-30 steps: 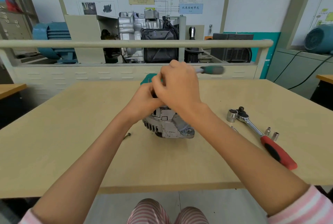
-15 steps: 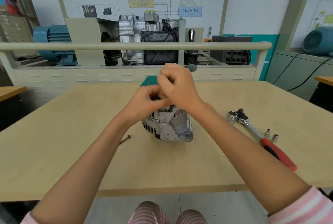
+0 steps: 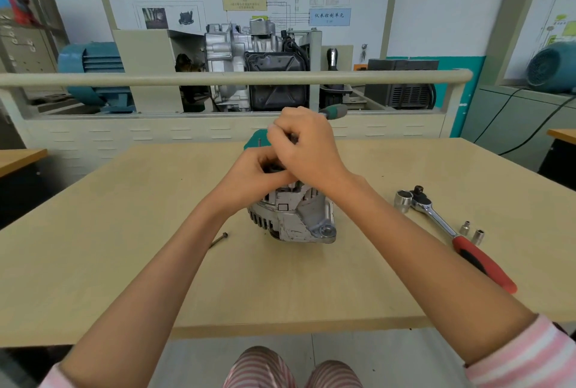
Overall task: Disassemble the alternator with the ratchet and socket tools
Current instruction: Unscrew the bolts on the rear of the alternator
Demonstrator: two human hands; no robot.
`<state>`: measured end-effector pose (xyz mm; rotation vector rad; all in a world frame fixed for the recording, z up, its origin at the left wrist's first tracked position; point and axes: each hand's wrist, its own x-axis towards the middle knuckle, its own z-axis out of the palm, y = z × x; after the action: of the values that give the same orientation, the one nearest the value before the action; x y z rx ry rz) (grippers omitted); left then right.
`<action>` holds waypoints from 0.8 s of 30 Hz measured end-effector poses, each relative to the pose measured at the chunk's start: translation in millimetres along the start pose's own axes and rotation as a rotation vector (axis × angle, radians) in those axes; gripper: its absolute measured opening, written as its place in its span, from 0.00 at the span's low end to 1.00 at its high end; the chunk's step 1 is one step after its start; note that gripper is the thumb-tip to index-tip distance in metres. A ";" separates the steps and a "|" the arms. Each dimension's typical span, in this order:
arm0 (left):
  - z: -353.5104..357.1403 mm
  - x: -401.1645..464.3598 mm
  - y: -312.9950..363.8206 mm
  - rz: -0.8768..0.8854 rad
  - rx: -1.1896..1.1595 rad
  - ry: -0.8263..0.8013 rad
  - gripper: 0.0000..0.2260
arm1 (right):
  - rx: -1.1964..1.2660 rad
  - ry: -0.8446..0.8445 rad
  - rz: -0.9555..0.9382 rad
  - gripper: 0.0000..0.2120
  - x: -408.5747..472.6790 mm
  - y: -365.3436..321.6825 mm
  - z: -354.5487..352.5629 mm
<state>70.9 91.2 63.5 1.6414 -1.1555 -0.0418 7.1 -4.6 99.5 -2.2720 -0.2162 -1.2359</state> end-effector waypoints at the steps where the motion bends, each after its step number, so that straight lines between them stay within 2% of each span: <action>1: 0.0 0.3 -0.6 -0.001 -0.003 0.014 0.11 | -0.035 0.001 -0.020 0.14 -0.3 -0.1 1.4; 2: 0.4 0.8 -1.1 0.001 0.001 0.030 0.12 | -0.124 0.003 -0.045 0.14 -0.8 -0.5 3.7; 5: 3.9 3.3 0.1 0.019 0.024 0.058 0.14 | -0.697 0.018 -0.003 0.14 -1.4 -4.8 15.8; 7: 5.9 2.9 2.2 0.013 0.019 0.060 0.16 | -0.853 -0.012 0.076 0.16 0.7 -8.4 18.7; 11: 3.7 0.8 0.5 -0.026 0.012 0.053 0.15 | -0.646 -0.034 0.050 0.14 3.1 -4.3 8.5; 15: -0.8 0.3 -1.3 -0.039 0.011 0.000 0.05 | -0.239 -0.036 0.000 0.15 2.0 -1.6 1.4; 18: -1.8 1.3 -1.1 -0.037 -0.001 0.015 0.09 | -0.146 -0.036 -0.021 0.14 0.7 0.6 1.5; 20: -1.1 2.7 -0.4 -0.028 0.005 0.023 0.13 | -0.319 0.010 -0.036 0.12 -1.4 2.2 6.0; 22: 1.1 3.0 0.6 -0.021 0.009 0.023 0.16 | -0.681 0.041 0.001 0.13 -2.6 1.5 13.1; 24: 2.9 2.3 0.8 -0.033 0.026 0.030 0.15 | -0.835 0.025 0.054 0.16 -1.8 -0.8 15.9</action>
<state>70.1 87.6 64.0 1.6790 -1.1106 -0.0234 17.4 4.6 91.4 -2.9067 0.4577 -1.5091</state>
